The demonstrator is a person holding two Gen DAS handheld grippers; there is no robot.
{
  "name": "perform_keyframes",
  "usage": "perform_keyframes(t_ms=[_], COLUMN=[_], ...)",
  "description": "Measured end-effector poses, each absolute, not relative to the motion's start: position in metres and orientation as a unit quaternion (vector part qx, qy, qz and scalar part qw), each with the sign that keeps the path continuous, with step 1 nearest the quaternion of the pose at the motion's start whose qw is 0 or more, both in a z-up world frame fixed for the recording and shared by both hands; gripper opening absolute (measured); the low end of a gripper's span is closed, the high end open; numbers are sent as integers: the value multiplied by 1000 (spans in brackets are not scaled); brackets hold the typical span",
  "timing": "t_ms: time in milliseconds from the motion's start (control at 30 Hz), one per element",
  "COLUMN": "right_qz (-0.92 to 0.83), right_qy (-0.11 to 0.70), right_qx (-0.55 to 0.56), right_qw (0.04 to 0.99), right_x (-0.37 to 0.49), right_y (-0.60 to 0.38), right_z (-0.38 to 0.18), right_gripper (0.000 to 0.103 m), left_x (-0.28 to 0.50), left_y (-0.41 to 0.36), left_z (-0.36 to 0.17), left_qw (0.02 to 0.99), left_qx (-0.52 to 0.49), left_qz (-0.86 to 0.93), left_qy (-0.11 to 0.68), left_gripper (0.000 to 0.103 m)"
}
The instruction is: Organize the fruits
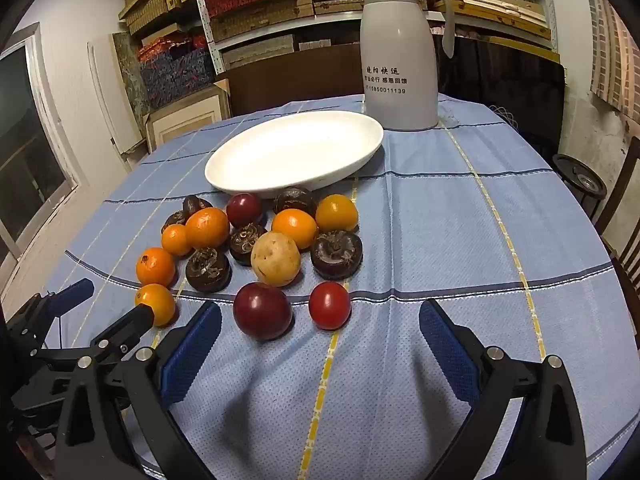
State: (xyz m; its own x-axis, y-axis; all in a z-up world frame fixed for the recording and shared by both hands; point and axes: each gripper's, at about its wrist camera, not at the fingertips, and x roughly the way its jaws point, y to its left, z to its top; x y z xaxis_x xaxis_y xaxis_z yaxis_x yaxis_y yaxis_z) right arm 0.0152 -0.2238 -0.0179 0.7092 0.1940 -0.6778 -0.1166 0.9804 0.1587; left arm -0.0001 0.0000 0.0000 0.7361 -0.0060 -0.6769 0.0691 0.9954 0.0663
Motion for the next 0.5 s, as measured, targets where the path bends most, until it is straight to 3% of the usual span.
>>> perform_keyframes(t_ms=[500], right_qz=[85], right_qy=[370], right_qx=[52], right_qw=[924], right_x=[13], right_y=[-222], right_z=[-18], right_gripper=[100], left_x=[1], left_y=[2], left_z=[-3], left_qw=[928], left_qx=[36], left_qz=[-21], left_qy=[371], left_gripper=[99])
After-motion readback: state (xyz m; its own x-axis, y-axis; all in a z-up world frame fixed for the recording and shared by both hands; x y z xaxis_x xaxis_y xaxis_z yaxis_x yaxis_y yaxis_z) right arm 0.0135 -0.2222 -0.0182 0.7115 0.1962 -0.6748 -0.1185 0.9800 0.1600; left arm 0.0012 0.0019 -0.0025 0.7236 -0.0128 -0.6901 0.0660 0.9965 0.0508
